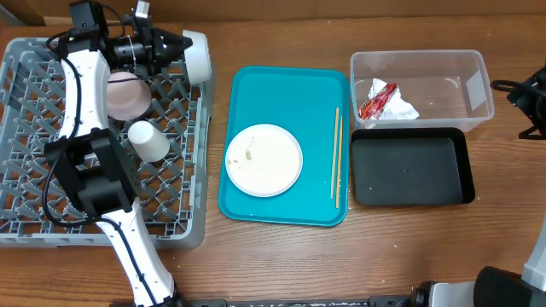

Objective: Sort waste into correct bins and load items into the dishwasher
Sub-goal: 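Lower the bowl into the rack's upper-left area with the left gripper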

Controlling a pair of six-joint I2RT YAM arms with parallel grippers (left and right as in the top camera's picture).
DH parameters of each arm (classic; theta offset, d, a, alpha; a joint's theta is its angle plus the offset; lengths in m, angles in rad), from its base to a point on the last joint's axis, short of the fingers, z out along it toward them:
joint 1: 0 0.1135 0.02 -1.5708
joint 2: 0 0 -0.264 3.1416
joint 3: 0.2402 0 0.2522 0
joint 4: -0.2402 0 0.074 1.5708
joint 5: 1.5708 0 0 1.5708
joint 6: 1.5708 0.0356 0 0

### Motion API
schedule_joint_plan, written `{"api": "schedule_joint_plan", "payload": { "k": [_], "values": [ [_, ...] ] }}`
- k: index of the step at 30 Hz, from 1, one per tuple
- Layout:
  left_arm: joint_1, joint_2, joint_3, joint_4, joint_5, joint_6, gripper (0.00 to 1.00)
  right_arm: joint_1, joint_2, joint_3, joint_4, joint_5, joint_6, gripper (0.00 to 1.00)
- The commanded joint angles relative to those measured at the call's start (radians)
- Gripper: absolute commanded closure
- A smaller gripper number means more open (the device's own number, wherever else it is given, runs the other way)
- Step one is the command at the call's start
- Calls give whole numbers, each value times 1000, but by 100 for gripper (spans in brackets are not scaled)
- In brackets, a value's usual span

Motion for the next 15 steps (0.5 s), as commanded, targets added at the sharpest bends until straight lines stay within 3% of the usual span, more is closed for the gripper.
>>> {"api": "schedule_joint_plan", "payload": {
  "k": [1, 15],
  "values": [
    [13, 14, -5, -8, -20, -15, 96, -2, -5, 2, 2, 8, 1, 0],
    [44, 13, -5, -14, -13, -14, 96, -2, -5, 2, 2, 8, 1, 0]
  ]
}}
